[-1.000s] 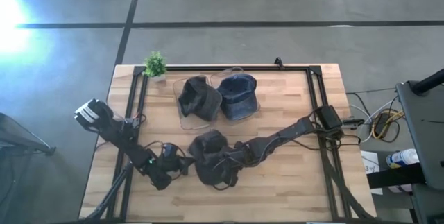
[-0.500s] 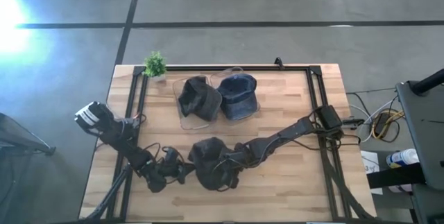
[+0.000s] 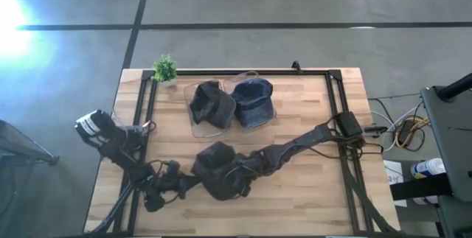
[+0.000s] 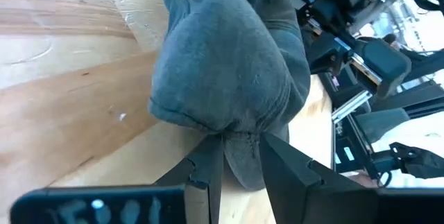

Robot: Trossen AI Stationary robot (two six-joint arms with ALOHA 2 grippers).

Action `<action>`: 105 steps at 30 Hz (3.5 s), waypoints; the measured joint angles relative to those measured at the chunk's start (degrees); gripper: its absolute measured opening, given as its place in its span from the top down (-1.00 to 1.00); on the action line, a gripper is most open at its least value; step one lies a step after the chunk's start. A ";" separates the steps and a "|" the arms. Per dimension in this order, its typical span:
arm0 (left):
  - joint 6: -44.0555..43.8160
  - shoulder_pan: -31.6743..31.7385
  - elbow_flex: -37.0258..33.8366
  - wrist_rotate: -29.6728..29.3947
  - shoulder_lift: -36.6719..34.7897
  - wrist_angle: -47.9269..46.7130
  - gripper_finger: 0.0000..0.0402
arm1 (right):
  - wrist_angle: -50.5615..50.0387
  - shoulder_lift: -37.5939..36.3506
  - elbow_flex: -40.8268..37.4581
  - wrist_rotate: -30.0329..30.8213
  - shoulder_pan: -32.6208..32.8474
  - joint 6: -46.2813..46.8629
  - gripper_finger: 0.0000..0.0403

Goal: Pick & Place hat
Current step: Put the black cap into the left transparent bin

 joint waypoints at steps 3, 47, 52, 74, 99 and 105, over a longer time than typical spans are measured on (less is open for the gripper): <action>-1.47 -1.45 -0.08 -1.35 0.15 -0.21 0.55 | 1.11 0.02 0.00 -1.65 -0.15 1.60 0.33; -6.07 1.60 2.31 7.25 5.95 -8.35 -0.08 | 7.36 0.02 -2.12 -0.96 -1.13 11.48 -0.15; -2.95 4.36 3.32 11.72 6.52 -8.05 -0.08 | 7.32 0.11 -1.44 -1.91 -1.17 11.88 -0.15; 18.40 11.03 4.55 1.60 1.00 9.03 -0.06 | 4.65 0.41 3.28 0.31 -1.61 10.88 -0.15; 34.57 11.23 4.36 2.16 -1.44 25.02 0.97 | -9.73 -3.35 4.63 9.19 2.01 5.57 -0.14; 47.24 12.53 3.09 -1.43 -7.39 34.34 0.97 | -13.14 -6.76 4.63 13.37 3.33 5.97 -0.10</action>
